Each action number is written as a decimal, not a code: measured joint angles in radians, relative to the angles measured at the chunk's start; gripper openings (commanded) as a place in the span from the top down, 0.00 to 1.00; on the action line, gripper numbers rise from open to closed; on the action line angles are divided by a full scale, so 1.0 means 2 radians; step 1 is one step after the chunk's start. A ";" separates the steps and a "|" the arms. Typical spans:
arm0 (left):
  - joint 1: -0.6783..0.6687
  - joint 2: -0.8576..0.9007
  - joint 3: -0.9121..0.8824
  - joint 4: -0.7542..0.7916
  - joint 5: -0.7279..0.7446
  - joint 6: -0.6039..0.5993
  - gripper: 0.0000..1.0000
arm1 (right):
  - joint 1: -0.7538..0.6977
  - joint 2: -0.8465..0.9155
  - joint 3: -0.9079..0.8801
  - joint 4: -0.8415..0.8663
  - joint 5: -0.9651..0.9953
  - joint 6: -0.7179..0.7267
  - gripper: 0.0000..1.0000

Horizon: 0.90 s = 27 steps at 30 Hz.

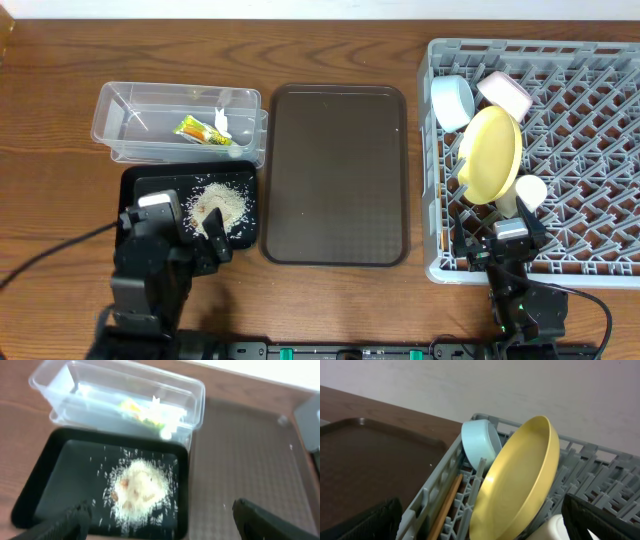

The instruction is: Sort waste into correct bins and load items into the dishwasher rack

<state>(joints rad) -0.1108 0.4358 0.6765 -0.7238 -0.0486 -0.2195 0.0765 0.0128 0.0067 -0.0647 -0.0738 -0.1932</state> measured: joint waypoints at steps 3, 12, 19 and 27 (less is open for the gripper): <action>0.004 -0.045 -0.072 0.071 -0.002 0.004 0.07 | 0.000 0.000 0.000 0.000 -0.001 0.000 0.01; 0.006 -0.162 -0.247 0.265 -0.004 0.005 0.07 | 0.000 0.000 0.000 0.000 -0.001 0.000 0.01; 0.016 -0.212 -0.324 0.366 -0.004 0.006 0.07 | 0.000 0.000 0.000 0.000 -0.001 0.000 0.01; 0.016 -0.213 -0.328 0.350 0.010 0.006 0.07 | 0.000 0.000 0.000 0.000 -0.001 0.000 0.01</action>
<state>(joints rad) -0.0784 0.0105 0.0196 -0.0246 -0.0284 -0.2085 0.0765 0.0120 0.0067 -0.0643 -0.0757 -0.1932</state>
